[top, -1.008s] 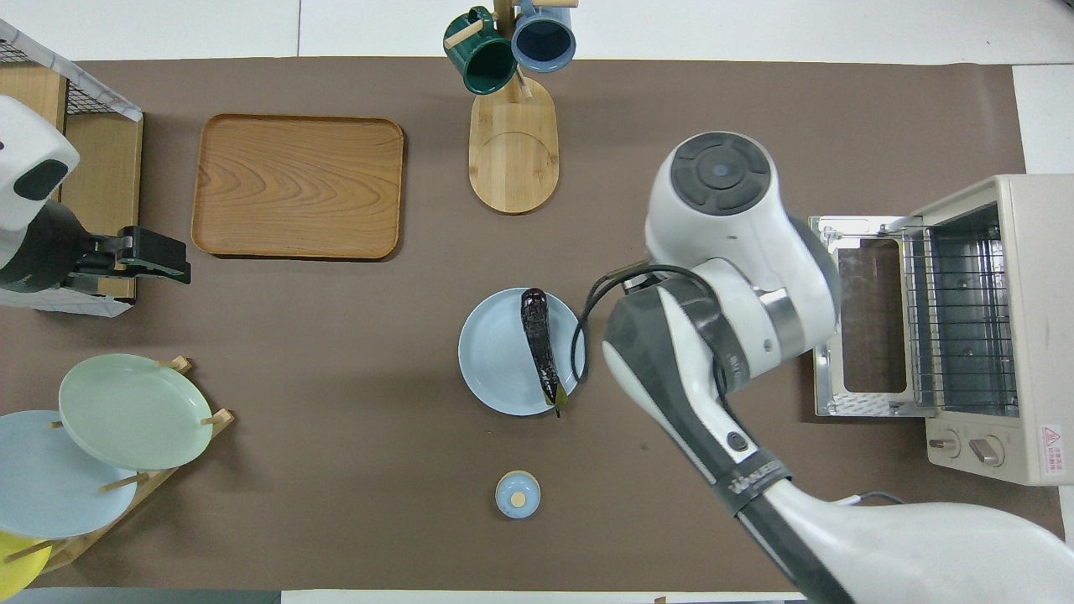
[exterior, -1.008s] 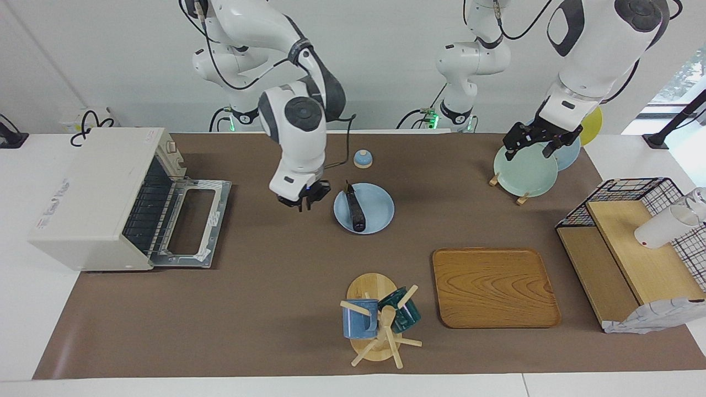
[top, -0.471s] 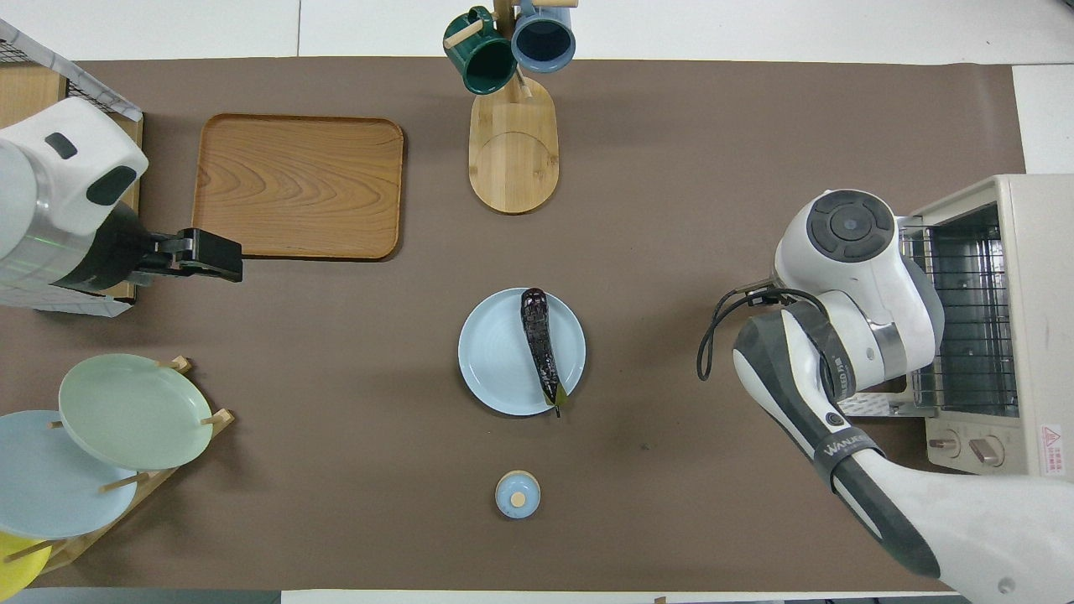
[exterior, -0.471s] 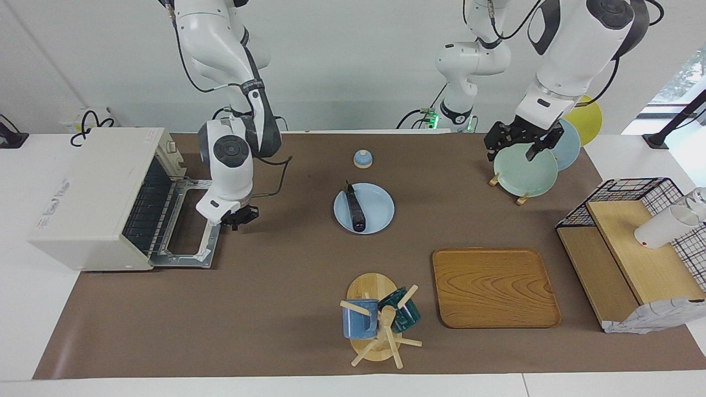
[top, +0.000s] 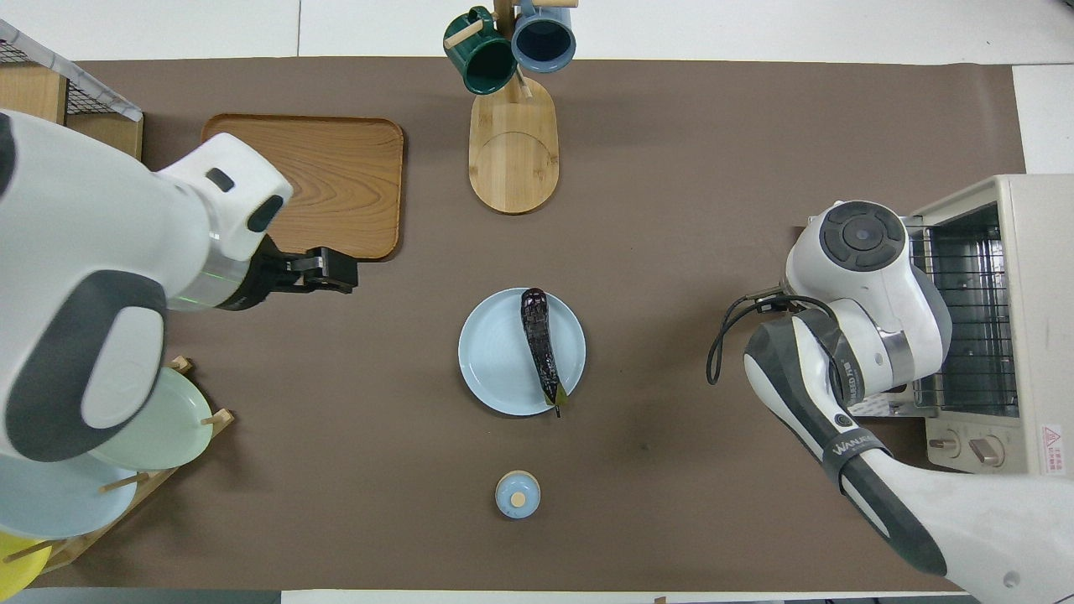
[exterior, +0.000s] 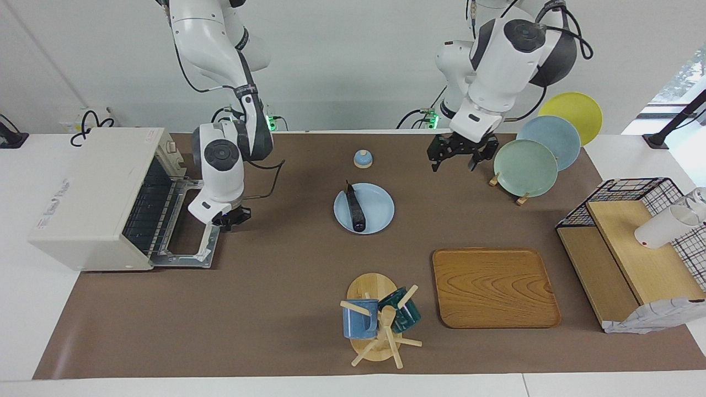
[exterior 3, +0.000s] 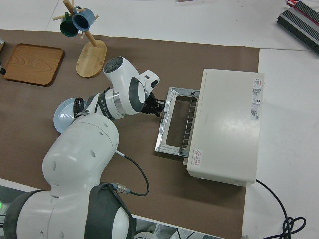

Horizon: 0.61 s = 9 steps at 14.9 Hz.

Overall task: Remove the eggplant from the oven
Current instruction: 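Withdraw the right gripper while the left gripper grasps the eggplant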

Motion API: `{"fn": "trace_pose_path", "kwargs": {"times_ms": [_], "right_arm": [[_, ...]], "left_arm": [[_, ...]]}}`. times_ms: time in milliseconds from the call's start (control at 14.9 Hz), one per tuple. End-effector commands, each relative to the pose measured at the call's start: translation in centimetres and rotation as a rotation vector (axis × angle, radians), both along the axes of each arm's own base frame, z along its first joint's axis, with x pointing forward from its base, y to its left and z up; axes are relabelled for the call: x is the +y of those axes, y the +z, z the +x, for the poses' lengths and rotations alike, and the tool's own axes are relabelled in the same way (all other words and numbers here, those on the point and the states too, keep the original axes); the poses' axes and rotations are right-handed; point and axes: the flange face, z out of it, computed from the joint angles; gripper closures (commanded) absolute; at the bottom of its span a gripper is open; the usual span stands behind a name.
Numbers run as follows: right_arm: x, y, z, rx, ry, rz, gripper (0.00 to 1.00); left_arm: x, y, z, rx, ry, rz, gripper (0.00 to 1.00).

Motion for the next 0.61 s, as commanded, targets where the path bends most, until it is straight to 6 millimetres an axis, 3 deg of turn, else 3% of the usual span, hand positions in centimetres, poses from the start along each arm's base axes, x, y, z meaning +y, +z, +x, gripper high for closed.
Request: {"fn": "trace_pose_path", "kwargs": {"times_ms": [0,336,538], "right_arm": [[-0.8,0.2,-0.8,-0.014,0.011,-0.009,1.0],[-1.4,0.1,-0.9,-0.004,0.012,-0.014,1.0],[-1.9,1.4,-0.7,0.033,0.097,-0.088,1.0]], "left_arm": [[-4.9,-3.5,-1.1,0.005,0.034,-0.026,0.0],[-12.4,-9.8,-3.7,-0.015,0.036,-0.055,0.0],[-14.9,-12.9,-5.1,-0.037,0.071,-0.082,0.0]]}}
